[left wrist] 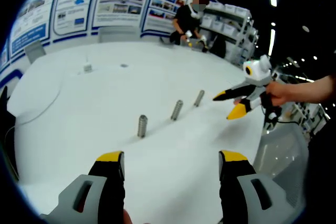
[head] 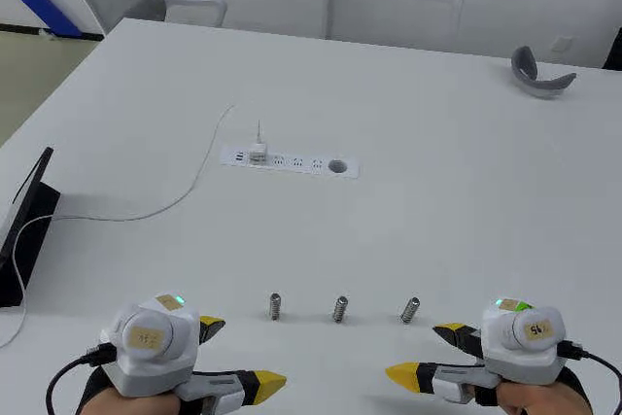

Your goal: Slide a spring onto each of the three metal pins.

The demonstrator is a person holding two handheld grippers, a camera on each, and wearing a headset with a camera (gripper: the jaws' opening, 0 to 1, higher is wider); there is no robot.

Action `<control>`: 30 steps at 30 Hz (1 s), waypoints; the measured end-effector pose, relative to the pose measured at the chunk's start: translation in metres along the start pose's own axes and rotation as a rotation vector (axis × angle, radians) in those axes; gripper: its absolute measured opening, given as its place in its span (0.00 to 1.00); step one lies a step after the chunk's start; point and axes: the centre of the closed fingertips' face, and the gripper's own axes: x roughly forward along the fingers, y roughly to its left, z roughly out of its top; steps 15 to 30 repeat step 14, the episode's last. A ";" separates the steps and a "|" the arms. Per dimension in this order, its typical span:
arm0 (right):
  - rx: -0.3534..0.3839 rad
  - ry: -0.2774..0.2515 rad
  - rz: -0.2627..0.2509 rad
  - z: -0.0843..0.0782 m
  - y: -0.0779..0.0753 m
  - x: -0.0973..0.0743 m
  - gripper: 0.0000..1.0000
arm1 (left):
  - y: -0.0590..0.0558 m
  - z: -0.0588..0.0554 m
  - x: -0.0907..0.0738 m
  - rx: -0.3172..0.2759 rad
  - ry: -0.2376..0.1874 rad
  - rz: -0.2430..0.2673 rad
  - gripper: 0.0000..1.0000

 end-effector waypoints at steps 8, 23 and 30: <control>0.016 -0.011 -0.021 -0.007 0.011 -0.005 0.80 | -0.001 -0.004 0.003 0.002 0.010 -0.007 0.75; 0.014 -0.027 -0.023 -0.007 0.018 -0.009 0.83 | -0.001 -0.006 0.004 -0.005 0.014 -0.008 0.75; 0.014 -0.027 -0.023 -0.007 0.018 -0.009 0.83 | -0.001 -0.006 0.004 -0.005 0.014 -0.008 0.75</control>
